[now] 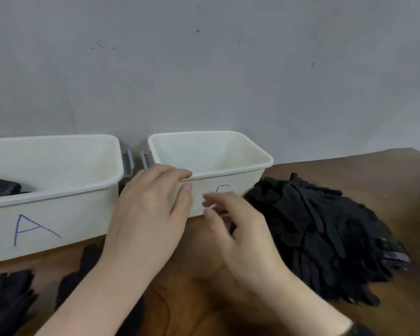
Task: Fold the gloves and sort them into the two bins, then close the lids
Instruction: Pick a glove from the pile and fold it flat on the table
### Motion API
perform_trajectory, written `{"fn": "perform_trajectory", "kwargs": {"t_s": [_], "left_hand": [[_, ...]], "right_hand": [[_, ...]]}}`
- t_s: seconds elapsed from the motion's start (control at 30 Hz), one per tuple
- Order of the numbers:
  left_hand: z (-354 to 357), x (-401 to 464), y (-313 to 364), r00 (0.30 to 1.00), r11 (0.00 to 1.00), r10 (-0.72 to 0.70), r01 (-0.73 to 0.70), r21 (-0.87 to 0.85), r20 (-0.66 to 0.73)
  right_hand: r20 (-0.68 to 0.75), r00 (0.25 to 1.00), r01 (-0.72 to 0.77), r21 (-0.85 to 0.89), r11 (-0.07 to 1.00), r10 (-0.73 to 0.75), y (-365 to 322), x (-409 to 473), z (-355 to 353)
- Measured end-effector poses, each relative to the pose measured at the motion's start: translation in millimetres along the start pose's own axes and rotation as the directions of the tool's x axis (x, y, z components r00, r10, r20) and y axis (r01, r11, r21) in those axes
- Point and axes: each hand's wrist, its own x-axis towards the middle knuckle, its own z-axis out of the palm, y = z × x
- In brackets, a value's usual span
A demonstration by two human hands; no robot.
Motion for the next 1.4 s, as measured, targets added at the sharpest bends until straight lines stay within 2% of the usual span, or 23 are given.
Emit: {"fn": "perform_trajectory", "kwargs": {"t_s": [0.13,0.3,0.37,0.57,0.73,0.83,0.9,0.97,1.07,1.13,1.2,1.3,1.4], "left_hand": [[22,-53,25,0.980,0.965,-0.178,0.191,-0.179,0.083],[59,-107,40,0.906,0.864,-0.384,0.420,-0.279,0.176],[69,-121,43,0.886,0.845,-0.420,0.460,-0.273,0.194],[83,-144,45,0.925,0.956,-0.263,0.288,-0.052,0.273],[82,-146,44,0.926,0.975,-0.199,0.219,-0.027,0.322],[79,-148,44,0.930,0.977,-0.185,0.208,-0.039,0.318],[78,-149,44,0.933,0.976,-0.177,0.207,-0.066,0.313],[77,-149,44,0.935,0.976,-0.171,0.205,-0.080,0.310],[77,-149,45,0.944,0.980,-0.151,0.182,-0.083,0.293],[76,-149,45,0.950,0.982,-0.135,0.167,-0.092,0.282],[74,-149,44,0.953,0.982,-0.131,0.163,-0.098,0.273],[72,-148,42,0.960,0.981,-0.131,0.162,-0.110,0.248],[71,-147,41,0.968,0.978,-0.127,0.158,-0.134,0.215]], "right_hand": [[0.087,0.995,-0.052,-0.075,0.996,0.058,23,-85,10],[-0.076,0.992,-0.104,-0.069,0.992,0.099,47,-110,-8],[-0.134,0.985,-0.115,-0.048,0.992,0.107,52,-113,-15],[-0.226,0.969,-0.107,-0.022,0.994,0.100,61,-119,-28],[-0.256,0.966,-0.042,-0.072,0.997,0.022,62,-125,-37],[-0.320,0.945,0.014,-0.192,0.981,-0.076,64,-119,-49],[-0.400,0.910,-0.010,-0.294,0.956,-0.113,72,-106,-65],[-0.425,0.904,-0.118,-0.368,0.922,-0.054,83,-87,-84],[-0.274,0.942,-0.314,-0.507,0.803,0.196,101,-59,-114],[-0.174,0.948,-0.316,-0.597,0.737,0.266,111,-48,-125],[-0.132,0.956,-0.283,-0.646,0.708,0.262,118,-41,-130],[-0.183,0.956,-0.295,-0.583,0.757,0.231,116,-36,-135],[-0.303,0.922,-0.344,-0.348,0.872,0.242,100,-30,-146]]}}
